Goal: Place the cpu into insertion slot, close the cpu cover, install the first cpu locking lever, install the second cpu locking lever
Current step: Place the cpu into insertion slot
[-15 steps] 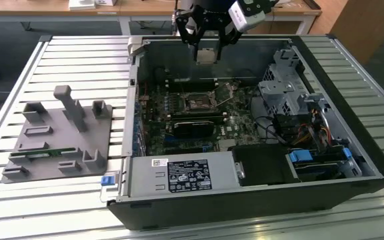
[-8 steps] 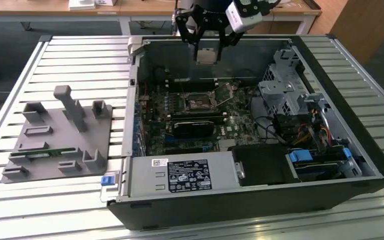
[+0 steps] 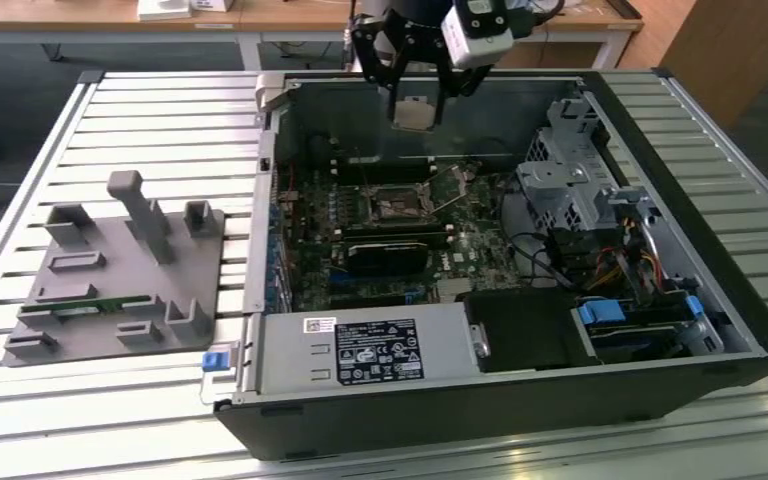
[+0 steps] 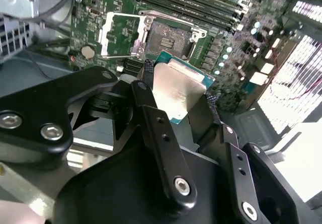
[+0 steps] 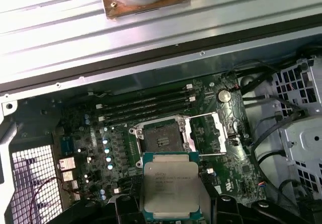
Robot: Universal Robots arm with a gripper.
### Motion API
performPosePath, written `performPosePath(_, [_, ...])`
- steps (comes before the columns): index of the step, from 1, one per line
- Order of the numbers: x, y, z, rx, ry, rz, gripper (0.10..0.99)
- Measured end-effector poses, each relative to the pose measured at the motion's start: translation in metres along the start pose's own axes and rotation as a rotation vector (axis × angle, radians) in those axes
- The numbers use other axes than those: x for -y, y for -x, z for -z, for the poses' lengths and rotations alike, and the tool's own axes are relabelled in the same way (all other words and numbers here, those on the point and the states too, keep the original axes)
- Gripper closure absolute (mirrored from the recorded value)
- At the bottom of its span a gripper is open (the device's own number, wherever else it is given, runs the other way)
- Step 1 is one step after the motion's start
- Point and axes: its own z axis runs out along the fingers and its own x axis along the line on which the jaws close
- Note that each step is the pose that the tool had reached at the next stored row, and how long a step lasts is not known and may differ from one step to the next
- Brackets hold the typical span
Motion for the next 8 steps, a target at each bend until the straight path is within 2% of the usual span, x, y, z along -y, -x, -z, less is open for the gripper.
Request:
performPosePath(4, [0.0001,0.0000,-0.0007,0.0063,0.001,-0.072,0.561])
performPosePath(8, [0.0008,-0.0026,-0.0012,0.0094,0.002,-0.107,0.561])
